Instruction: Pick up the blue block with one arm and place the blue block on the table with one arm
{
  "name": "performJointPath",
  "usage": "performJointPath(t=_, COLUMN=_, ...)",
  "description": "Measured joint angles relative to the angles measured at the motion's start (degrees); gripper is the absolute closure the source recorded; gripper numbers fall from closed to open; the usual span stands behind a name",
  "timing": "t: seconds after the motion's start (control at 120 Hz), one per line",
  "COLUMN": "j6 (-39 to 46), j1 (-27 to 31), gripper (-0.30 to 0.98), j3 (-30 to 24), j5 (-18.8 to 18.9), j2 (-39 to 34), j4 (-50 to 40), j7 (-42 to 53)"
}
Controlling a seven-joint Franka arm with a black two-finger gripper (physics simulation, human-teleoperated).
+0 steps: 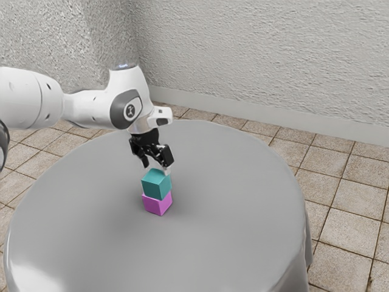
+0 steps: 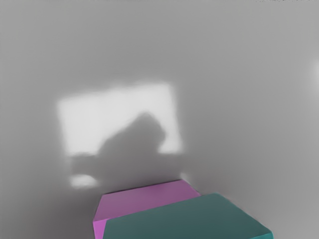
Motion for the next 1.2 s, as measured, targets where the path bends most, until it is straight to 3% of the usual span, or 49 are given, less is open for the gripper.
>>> performJointPath(t=1.2, j6=2.70, j1=-0.26, gripper=0.00, j3=-1.22, j5=0.00, j2=-2.58, j4=-6.53, j7=-1.33)
